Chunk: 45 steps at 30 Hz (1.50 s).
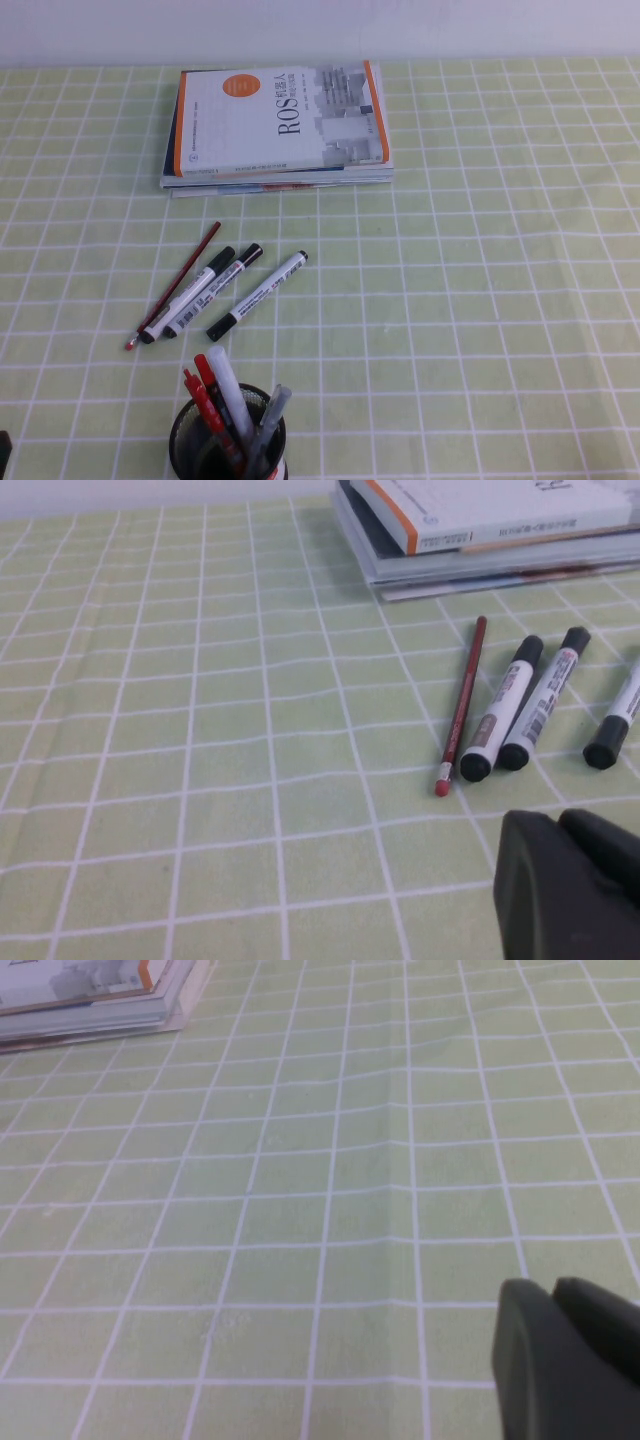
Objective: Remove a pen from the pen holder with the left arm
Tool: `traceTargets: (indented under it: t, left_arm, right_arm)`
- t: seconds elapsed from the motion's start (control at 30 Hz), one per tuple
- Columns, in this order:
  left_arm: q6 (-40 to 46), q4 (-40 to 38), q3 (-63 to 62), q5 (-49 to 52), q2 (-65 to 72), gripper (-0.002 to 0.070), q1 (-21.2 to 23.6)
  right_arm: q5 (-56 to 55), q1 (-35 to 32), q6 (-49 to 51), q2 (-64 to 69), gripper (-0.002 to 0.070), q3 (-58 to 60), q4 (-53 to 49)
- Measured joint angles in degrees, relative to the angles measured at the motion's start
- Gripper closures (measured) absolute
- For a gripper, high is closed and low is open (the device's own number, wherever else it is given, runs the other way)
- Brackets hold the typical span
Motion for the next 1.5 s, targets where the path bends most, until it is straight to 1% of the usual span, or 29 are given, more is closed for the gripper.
traceTargets:
  t: [0.07, 0.2, 0.3, 0.5, 0.6, 0.73, 0.83, 1.03, 1.3, 1.4, 1.5]
  left_arm:
    - [-1.03, -1.77, 0.0, -0.77, 0.0, 0.0676, 0.0]
    - [-5.64, -9.01, 0.0, -3.34, 0.0, 0.0676, 0.0]
    - [-7.86, -12.73, 0.0, -4.87, 0.0, 0.0676, 0.0]
    - [-8.38, -16.85, 0.0, -5.48, 0.0, 0.0676, 0.0]
    - [-8.62, -21.04, 0.0, -5.81, 0.0, 0.0676, 0.0]
    - [-8.6, -29.57, 0.0, -6.77, 0.0, 0.0676, 0.0]
    - [-8.26, -32.94, 0.0, -8.2, 0.0, 0.0676, 0.0]
    - [-5.63, -33.85, 0.0, -9.06, 0.0, 0.0676, 0.0]
    - [-5.2, -33.6, 0.0, -9.02, 0.0, 0.0676, 0.0]
    - [-5.2, -33.6, -1.29, -6.52, 0.0, 0.0676, 0.0]
    - [-5.12, -33.35, -6.07, -2.79, 1.41, 0.0676, 0.0]
  right_arm:
    - [0.0, 0.0, 0.0, 0.0, 0.0688, 0.0, 0.0]
    - [0.0, 0.0, 0.0, 0.0, 0.0688, 0.0, 0.0]
    - [0.0, 0.0, 0.0, 0.0, 0.0688, 0.0, 0.0]
    - [0.0, 0.0, 0.0, 0.0, 0.0688, 0.0, 0.0]
    - [0.0, 0.0, 0.0, 0.0, 0.0688, 0.0, 0.0]
    - [0.0, 0.0, 0.0, 0.0, 0.0688, 0.0, 0.0]
    - [0.0, 0.0, 0.0, 0.0, 0.0689, 0.0, 0.0]
    - [0.0, 0.0, 0.0, 0.0, 0.0689, 0.0, 0.0]
    - [0.0, 0.0, 0.0, 0.0, 0.0688, 0.0, 0.0]
    - [0.0, 0.0, 0.0, 0.0, 0.0688, 0.0, 0.0]
    - [0.0, 0.0, 0.0, 0.0, 0.0689, 0.0, 0.0]
